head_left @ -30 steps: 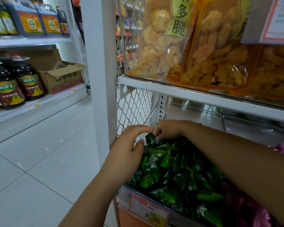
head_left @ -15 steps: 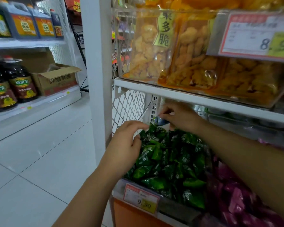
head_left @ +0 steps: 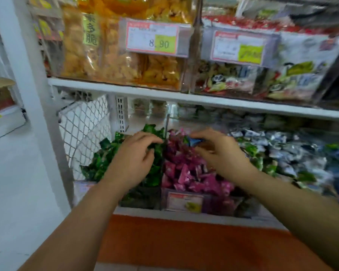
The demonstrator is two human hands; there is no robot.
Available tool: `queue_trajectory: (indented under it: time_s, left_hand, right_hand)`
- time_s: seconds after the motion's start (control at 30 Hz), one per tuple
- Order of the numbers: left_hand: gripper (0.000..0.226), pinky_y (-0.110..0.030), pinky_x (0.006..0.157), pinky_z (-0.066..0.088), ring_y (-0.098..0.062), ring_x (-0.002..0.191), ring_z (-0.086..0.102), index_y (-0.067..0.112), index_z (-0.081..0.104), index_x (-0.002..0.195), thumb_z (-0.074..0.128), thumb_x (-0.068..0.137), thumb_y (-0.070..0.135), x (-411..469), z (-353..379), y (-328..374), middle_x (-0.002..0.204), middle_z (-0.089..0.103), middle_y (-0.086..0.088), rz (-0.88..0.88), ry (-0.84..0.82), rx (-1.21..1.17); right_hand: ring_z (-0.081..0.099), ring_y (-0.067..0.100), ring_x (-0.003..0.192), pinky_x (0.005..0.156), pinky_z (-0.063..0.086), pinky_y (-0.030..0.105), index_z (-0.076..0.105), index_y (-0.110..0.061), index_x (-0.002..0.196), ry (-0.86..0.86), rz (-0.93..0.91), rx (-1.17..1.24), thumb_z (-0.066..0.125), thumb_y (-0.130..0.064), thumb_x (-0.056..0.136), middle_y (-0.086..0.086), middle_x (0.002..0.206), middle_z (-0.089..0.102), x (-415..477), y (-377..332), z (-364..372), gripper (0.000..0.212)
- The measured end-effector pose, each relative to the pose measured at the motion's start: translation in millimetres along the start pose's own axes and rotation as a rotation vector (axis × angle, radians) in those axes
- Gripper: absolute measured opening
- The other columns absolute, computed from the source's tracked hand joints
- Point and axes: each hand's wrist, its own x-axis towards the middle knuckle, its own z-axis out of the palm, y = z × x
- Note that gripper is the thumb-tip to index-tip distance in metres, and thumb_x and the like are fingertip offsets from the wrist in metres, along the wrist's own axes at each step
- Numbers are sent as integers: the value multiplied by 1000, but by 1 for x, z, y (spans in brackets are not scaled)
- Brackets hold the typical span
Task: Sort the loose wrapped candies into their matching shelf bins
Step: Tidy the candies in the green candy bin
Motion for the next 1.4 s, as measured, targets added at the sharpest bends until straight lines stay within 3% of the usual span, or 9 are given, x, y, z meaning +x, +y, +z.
queue_trajectory:
  time_s: [0.1,0.27,0.5,0.63,0.73,0.8,1.0,1.13,1.4]
  left_hand:
    - [31,-19,89,33,-6,109,44,26,58,122,46,97,12,13,14,32,129,49,7,49,-30,-4]
    - [29,-8,66,35,3,71,47,27,59,120,46,97,13,30,47,85,118,50,9,164,-85,-91]
    - [29,-21,89,39,-15,102,55,25,62,114,49,95,8,56,112,151,121,52,5,235,-189,-184]
    - [28,-27,79,39,-18,93,55,23,60,119,48,96,11,65,139,173,123,48,8,211,-236,-123]
    - [28,-27,79,40,-23,96,57,25,61,117,49,96,12,69,149,175,126,49,7,225,-240,-99]
    - [29,-20,83,34,-10,100,51,25,61,117,49,95,10,70,153,174,128,48,8,232,-241,-104]
    - [28,-16,88,30,0,104,43,28,62,113,51,95,10,69,150,170,123,47,12,245,-229,-109]
    - [28,-20,92,33,-10,112,48,23,63,114,51,94,8,60,128,154,122,52,7,249,-201,-68]
    - [27,-17,87,34,-2,104,47,28,61,116,51,95,14,17,36,70,117,47,16,97,-83,30]
  right_hand:
    - [49,8,114,85,28,-7,64,-12,120,32,34,-87,58,0,89,1,128,55,-29,26,-25,33]
    - [48,17,123,90,32,5,61,-15,124,130,169,-169,57,-6,92,2,137,50,-66,67,-73,33]
    - [38,27,133,104,37,32,40,-13,142,287,485,-303,54,-16,96,4,154,27,-126,150,-146,48]
    - [18,25,144,108,29,33,24,-10,149,323,658,-239,49,-17,98,6,159,8,-134,193,-177,58]
    - [23,31,141,109,29,40,28,-14,148,250,778,-277,46,-24,99,8,157,20,-140,221,-189,53]
    - [30,36,134,104,35,48,36,-20,144,256,832,-366,45,-30,99,11,146,42,-146,229,-190,47]
    - [46,32,122,99,41,47,52,-20,133,243,626,-351,51,-22,94,8,138,51,-141,200,-173,39]
    - [64,19,83,76,54,35,64,-19,119,156,444,-248,51,-18,95,6,116,66,-113,150,-149,28]
    - [61,10,87,77,49,20,68,-19,113,-92,117,-82,55,-21,95,-2,104,69,-38,34,-67,22]
